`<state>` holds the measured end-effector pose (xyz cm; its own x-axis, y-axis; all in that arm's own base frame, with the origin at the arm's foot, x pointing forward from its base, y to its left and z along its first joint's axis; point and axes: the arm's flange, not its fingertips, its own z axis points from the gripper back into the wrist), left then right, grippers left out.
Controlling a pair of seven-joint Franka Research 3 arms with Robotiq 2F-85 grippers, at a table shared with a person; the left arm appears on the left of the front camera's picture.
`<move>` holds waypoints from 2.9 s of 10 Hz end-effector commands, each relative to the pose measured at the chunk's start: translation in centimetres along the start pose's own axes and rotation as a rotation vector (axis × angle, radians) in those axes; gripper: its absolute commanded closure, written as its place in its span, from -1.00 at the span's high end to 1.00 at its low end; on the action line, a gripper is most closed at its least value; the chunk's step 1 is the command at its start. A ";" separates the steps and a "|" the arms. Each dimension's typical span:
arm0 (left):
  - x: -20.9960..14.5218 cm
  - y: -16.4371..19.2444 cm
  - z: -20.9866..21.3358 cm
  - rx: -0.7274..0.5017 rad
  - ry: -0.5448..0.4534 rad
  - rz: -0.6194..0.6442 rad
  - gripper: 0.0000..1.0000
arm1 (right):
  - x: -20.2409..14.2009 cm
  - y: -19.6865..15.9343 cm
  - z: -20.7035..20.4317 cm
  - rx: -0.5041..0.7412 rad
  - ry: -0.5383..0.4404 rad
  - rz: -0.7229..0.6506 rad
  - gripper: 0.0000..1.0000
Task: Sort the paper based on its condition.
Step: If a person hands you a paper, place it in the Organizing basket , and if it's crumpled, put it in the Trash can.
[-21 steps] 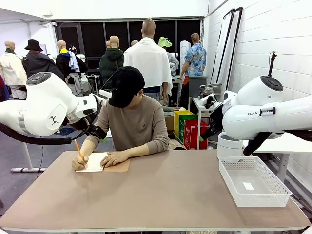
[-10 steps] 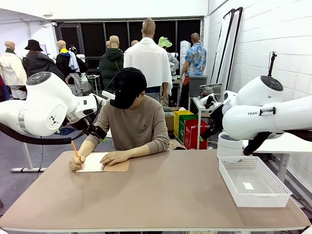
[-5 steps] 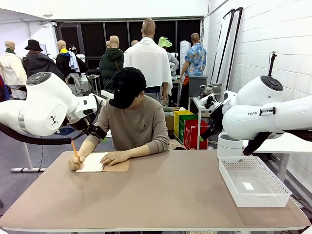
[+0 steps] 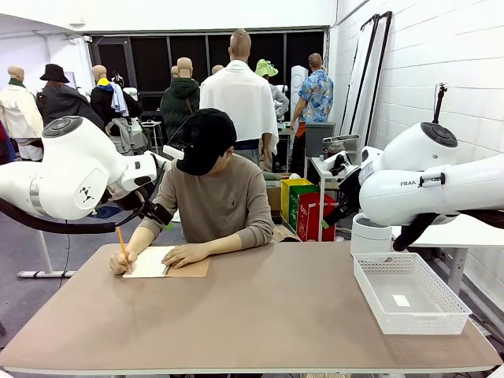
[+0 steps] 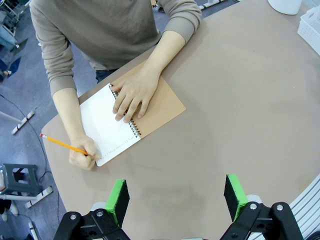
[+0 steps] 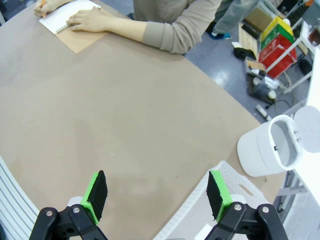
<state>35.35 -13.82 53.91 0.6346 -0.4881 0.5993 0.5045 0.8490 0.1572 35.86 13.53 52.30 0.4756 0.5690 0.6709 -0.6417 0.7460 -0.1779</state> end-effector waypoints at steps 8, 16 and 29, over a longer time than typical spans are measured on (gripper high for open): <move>0.0 0.0 0.0 0.000 0.000 -0.001 1.00 | 0.0 0.0 0.0 0.000 0.000 0.000 1.00; 0.0 0.0 0.0 0.000 0.000 -0.001 1.00 | 0.0 0.0 0.0 0.000 0.000 0.000 1.00; 0.0 0.0 0.0 0.000 0.000 -0.001 1.00 | 0.0 0.0 0.0 0.000 0.000 0.000 1.00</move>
<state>35.35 -13.82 53.91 0.6345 -0.4881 0.5993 0.5045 0.8490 0.1572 35.86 13.53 52.30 0.4756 0.5690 0.6709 -0.6417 0.7460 -0.1779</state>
